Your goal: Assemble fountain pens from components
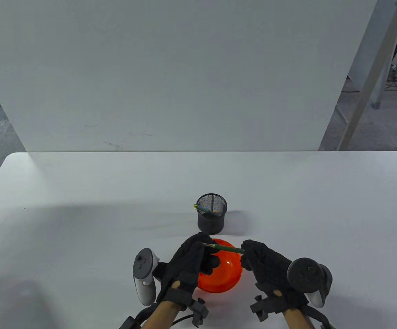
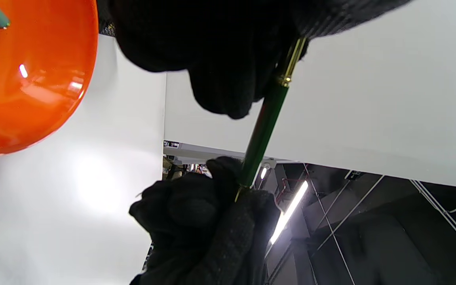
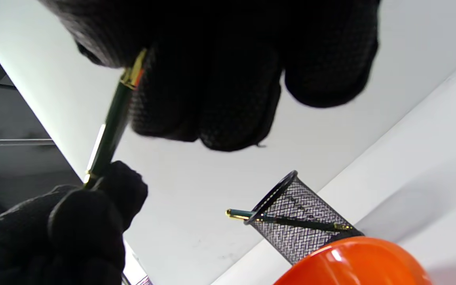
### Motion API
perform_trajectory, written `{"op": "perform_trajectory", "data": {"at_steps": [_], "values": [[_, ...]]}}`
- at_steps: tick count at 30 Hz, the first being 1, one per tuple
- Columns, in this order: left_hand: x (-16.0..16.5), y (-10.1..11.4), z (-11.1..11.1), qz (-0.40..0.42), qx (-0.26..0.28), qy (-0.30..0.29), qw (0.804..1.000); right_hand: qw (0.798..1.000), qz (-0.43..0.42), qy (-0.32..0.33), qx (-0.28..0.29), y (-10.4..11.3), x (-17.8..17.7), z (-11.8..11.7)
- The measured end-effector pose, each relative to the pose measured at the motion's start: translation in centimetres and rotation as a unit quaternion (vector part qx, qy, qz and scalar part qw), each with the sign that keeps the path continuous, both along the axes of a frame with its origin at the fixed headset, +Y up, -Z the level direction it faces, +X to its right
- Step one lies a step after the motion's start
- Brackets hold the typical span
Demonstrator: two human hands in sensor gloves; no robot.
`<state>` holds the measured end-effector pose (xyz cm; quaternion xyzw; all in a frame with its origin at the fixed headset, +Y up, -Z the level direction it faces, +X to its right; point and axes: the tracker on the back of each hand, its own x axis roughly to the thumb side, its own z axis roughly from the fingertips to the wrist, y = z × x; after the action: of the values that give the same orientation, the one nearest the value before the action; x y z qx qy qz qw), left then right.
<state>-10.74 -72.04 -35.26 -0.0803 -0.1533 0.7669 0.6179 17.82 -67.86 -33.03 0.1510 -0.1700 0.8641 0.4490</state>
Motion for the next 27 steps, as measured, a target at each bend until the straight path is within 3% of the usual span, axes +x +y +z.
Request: {"op": "perform_trajectory", "data": {"at_steps": [8,12,19,27], "values": [[0.02,0.04,0.1,-0.007,0.011,0.003,1.0,0.999,-0.03,0.01,-0.031,-0.58,0.31,-0.37],[-0.42,0.2,-0.05,-0.011,0.016,0.02,1.0,0.997,-0.036,0.053,-0.034,-0.65,-0.04,-0.37],[-0.37,-0.01,0.04,-0.005,0.007,0.02,1.0,0.999,-0.024,0.038,0.001,0.06,-0.05,0.05],[0.1,0.21,0.19,-0.027,0.024,0.008,0.999,1.0,-0.02,0.008,-0.013,-0.14,0.12,-0.09]]}}
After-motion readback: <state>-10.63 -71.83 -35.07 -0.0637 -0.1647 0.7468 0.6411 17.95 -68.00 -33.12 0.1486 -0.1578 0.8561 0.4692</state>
